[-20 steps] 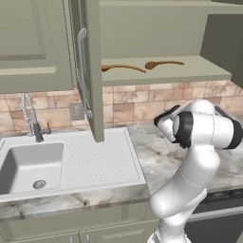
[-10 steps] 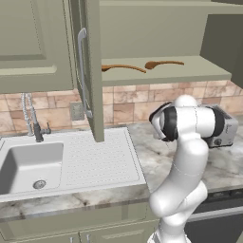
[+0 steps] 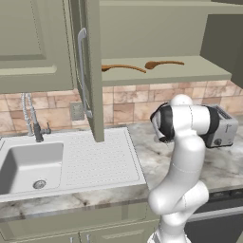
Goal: Organize the utensils by type. Pick up the wooden spoons from the counter and place them in the open cabinet. Then pick up the metallic utensils from the counter and place them in the open drawer.
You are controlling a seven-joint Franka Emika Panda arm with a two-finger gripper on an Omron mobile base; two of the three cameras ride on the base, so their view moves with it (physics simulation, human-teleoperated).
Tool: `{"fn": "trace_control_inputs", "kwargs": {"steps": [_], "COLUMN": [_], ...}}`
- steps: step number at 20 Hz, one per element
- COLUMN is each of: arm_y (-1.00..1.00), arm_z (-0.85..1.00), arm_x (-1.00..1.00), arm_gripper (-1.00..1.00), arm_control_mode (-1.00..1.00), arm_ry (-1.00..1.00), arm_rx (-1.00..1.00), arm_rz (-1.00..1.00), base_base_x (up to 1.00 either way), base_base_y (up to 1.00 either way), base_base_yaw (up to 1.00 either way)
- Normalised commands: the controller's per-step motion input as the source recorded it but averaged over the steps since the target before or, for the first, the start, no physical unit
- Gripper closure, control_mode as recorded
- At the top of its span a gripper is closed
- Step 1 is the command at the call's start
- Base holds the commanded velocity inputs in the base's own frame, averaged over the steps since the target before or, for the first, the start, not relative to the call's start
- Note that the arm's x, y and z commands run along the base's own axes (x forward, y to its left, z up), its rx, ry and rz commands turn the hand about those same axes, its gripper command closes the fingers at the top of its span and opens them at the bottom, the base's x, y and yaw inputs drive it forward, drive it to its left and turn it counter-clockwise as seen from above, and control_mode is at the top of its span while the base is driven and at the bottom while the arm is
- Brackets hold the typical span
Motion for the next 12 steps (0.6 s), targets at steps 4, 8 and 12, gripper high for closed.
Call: {"fn": "trace_control_inputs", "kwargs": {"steps": [4,8,12], "arm_y": [-0.08,-0.03,-0.01], "arm_z": [-0.04,0.00,0.00], "arm_x": [0.02,0.05,0.07], "arm_gripper": [-1.00,-1.00,-1.00], "arm_control_mode": [-1.00,-1.00,-1.00], "arm_ry": [0.02,0.03,0.03], "arm_rx": [0.00,-0.01,0.00], "arm_rz": [0.00,0.00,0.00], "base_base_x": [0.00,0.00,0.00], "base_base_y": [0.00,0.00,0.00], "base_base_yaw": [0.00,0.00,0.00]}}
